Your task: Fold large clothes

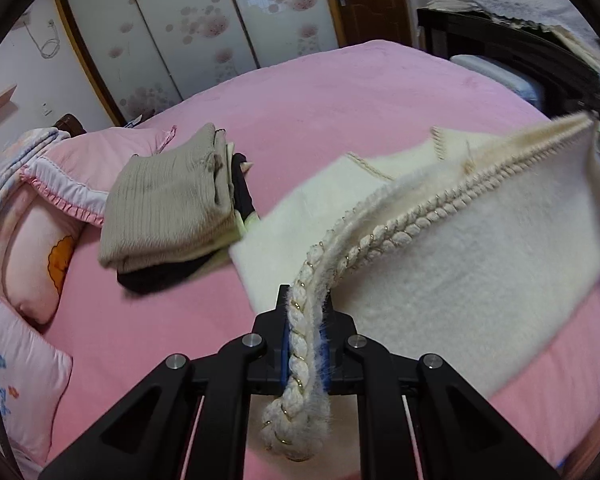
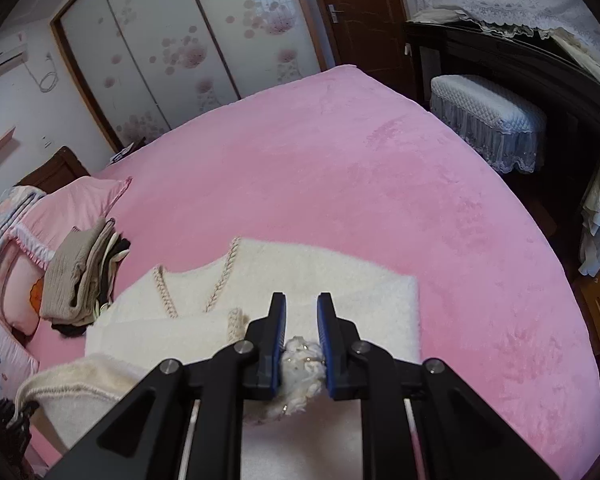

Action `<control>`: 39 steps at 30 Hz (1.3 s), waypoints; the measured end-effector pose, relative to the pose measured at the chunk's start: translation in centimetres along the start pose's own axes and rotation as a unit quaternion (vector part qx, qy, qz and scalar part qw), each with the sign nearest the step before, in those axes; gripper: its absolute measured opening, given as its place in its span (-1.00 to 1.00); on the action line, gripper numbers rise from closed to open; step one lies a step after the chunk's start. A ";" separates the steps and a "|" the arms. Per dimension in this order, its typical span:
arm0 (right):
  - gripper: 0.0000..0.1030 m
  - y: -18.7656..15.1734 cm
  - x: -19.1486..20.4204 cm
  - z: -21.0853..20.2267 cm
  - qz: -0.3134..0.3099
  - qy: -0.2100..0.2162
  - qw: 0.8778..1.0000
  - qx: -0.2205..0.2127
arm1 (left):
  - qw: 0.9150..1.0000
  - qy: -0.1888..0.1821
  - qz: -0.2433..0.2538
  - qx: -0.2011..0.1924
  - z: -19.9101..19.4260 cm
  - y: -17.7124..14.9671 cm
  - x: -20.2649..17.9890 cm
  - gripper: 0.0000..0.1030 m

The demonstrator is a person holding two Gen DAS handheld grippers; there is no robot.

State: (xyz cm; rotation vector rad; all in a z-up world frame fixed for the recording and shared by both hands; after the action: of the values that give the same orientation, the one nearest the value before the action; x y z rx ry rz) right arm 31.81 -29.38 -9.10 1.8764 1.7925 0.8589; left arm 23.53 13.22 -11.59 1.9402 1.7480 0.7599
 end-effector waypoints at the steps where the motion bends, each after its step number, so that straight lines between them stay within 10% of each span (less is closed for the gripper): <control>1: -0.70 0.4 -0.3 0.6 0.006 -0.004 1.000 0.002 | 1.000 0.005 -0.004 0.006 1.3 1.0 -0.2 -0.83; 19: -0.70 4.2 -5.0 13.2 0.071 -0.091 0.992 0.059 | 0.997 0.062 -0.033 0.041 17.9 10.5 -3.9 -0.83; 29: -0.67 5.6 -5.3 18.2 0.043 -0.127 0.988 0.077 | 0.991 0.100 -0.033 0.080 24.6 10.1 -4.8 -0.73; 32: -0.63 5.3 -6.6 18.4 0.066 -0.102 0.989 0.084 | 0.988 0.134 -0.033 0.069 24.9 10.0 -4.4 -0.19; 34: -0.53 5.0 -7.5 17.9 0.083 -0.076 0.990 0.081 | 0.985 0.158 -0.044 0.049 24.3 10.4 -3.4 0.65; 39: -0.28 4.4 -9.1 15.5 0.098 -0.035 0.992 0.076 | 0.987 0.097 -0.124 0.017 21.1 11.1 0.0 0.76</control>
State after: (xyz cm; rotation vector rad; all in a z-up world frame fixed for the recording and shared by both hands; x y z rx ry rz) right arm 45.63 -36.83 -18.87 2.1795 1.6941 0.7295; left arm 45.59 12.92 -20.60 1.6723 2.0834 0.8556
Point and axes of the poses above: each gripper's, at about its wrist camera, not at the fingertips, and z roughly the way its jaws point, x to its left, y to its top, the point moved 3 cm from there along z, roughly the way its jaws point, and after that the axes turned 10 degrees about -z, right-handed, at the moved point
